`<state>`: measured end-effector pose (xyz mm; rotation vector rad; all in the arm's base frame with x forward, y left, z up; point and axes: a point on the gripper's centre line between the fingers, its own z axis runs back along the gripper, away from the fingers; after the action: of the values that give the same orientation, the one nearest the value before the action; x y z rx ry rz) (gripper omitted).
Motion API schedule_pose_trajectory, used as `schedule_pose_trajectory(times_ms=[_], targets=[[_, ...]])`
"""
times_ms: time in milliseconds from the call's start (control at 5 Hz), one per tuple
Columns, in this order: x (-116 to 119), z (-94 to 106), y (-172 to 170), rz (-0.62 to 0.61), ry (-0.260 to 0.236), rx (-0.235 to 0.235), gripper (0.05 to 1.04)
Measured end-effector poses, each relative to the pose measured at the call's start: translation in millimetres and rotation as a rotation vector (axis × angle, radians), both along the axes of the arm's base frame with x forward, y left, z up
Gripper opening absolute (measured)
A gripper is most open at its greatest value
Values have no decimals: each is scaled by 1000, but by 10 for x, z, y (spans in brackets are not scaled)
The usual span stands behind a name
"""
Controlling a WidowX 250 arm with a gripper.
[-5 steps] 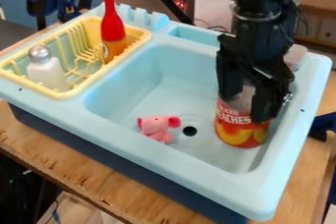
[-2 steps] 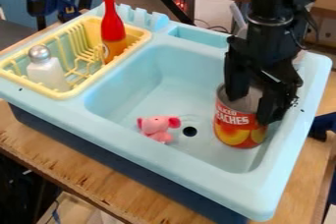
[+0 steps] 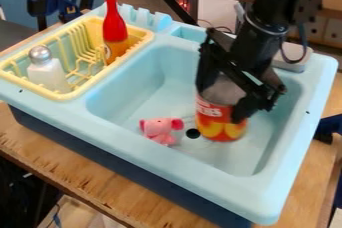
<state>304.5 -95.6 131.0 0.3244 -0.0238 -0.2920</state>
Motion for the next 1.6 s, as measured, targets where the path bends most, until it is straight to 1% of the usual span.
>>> schedule_pose_trajectory(times_ms=[200, 400, 600, 800, 1000, 1200, 1400, 1600], targets=[[9, 127, 183, 62, -8, 116, 1001], [112, 218, 439, 137, -41, 155, 1001], [206, 172, 812, 214, -67, 73, 1001], [198, 130, 949, 221, -77, -38, 1001], [136, 117, 984, 226, -61, -69, 1001], [55, 262, 960, 233, -97, -106, 1001], [-31, 350, 859, 216, -84, -176, 1001], [-195, 427, 758, 216, -39, -244, 1001]])
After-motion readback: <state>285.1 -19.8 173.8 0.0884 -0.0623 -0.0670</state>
